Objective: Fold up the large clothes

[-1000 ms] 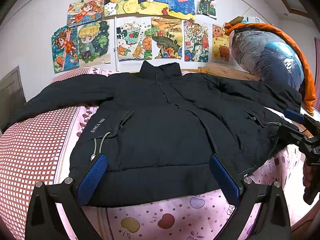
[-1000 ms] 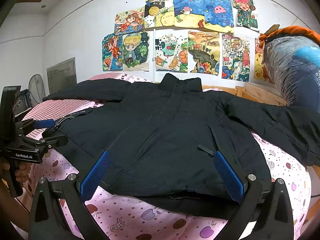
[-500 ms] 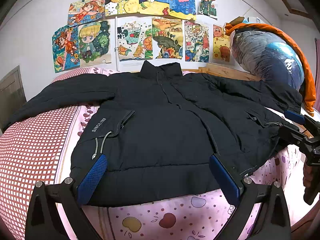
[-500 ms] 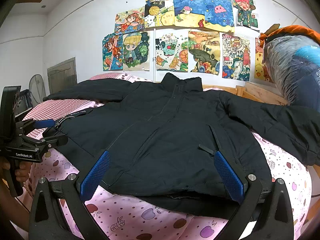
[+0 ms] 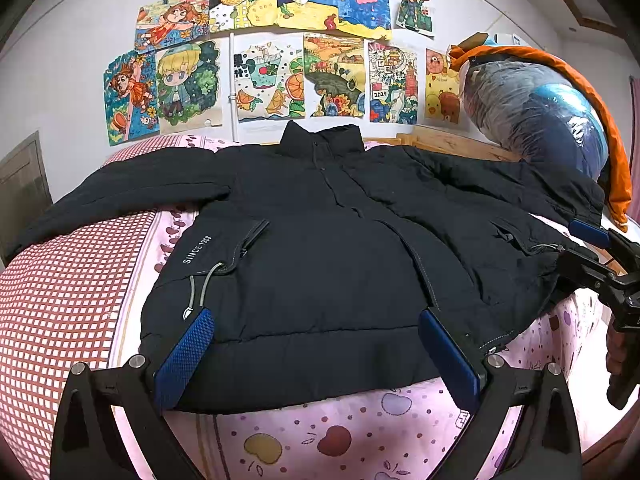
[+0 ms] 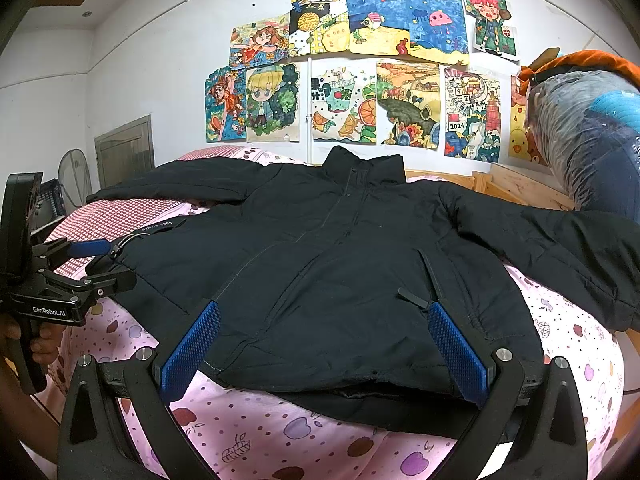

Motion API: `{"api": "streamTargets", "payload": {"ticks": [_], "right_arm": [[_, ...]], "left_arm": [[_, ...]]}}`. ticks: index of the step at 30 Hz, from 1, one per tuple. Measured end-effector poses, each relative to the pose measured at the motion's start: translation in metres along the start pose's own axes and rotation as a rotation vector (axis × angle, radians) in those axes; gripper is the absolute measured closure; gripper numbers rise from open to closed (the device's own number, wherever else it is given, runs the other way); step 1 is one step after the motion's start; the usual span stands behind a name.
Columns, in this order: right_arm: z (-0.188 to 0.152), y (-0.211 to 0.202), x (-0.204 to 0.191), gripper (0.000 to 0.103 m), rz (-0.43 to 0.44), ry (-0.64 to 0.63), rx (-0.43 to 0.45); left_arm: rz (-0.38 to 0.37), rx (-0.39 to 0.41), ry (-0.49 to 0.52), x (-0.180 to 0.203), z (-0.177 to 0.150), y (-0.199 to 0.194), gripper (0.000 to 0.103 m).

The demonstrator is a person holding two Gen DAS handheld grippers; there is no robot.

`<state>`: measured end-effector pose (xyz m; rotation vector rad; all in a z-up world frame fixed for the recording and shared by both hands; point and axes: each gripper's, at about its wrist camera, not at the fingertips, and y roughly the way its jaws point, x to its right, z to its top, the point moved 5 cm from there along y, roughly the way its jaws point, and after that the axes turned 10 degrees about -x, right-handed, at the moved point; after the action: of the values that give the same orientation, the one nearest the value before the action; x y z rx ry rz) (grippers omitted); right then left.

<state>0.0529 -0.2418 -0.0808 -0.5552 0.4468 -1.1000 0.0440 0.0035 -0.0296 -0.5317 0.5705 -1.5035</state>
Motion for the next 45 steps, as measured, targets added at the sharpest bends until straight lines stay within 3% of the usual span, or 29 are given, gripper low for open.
{"api": "streamTargets", "payload": {"ticks": [23, 31, 35, 39, 45], "right_arm": [[-0.005, 0.008, -0.001, 0.001, 0.008, 0.008, -0.036], [0.003, 0.015, 0.039, 0.001, -0.056, 0.14, -0.088], [0.024, 0.024, 0.073, 0.001, -0.091, 0.165, -0.188], [0.047, 0.03, 0.114, 0.001, -0.137, 0.247, -0.255], [0.059, 0.062, 0.189, 0.001, -0.259, 0.456, -0.366]], "left_arm": [[0.007, -0.012, -0.009, -0.012, -0.005, 0.001, 0.0], [0.106, -0.019, -0.025, -0.021, 0.006, 0.006, 0.0], [0.111, -0.075, -0.018, -0.026, 0.029, 0.014, 0.0], [0.111, -0.118, 0.032, -0.025, 0.073, 0.026, 0.0], [0.167, -0.09, 0.156, -0.01, 0.142, 0.04, 0.0]]}}
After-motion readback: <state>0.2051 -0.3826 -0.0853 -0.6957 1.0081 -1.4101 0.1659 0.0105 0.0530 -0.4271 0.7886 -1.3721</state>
